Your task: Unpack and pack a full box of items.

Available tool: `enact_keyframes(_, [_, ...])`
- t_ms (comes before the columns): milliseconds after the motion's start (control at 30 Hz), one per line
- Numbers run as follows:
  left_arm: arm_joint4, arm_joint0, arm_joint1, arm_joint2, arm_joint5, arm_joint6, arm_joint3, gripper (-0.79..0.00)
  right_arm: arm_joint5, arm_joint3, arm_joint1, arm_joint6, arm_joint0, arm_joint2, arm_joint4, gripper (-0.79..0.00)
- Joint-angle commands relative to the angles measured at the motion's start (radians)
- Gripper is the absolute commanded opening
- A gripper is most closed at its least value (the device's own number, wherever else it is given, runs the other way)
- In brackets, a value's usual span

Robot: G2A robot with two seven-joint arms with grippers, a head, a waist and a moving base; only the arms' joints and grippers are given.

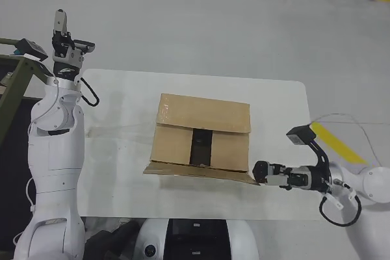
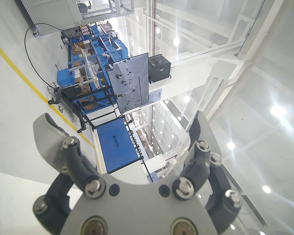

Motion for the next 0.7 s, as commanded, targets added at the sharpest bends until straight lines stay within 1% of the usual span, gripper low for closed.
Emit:
enact_keyframes(0, [0.0,0.0,0.0,0.0,0.0,0.0,0.0,0.0,-0.005,-0.012,0.003,0.007,-0.012,0.0,-0.002,0.0])
enact_keyframes(333, [0.0,0.0,0.0,0.0,0.0,0.0,0.0,0.0,-0.001,-0.065,0.016,0.029,-0.08,-0.045,-0.075,0.0])
enact_keyframes(667, [0.0,0.0,0.0,0.0,0.0,0.0,0.0,0.0,0.031,-0.048,0.027,0.039,-0.082,-0.122,-0.155,0.0])
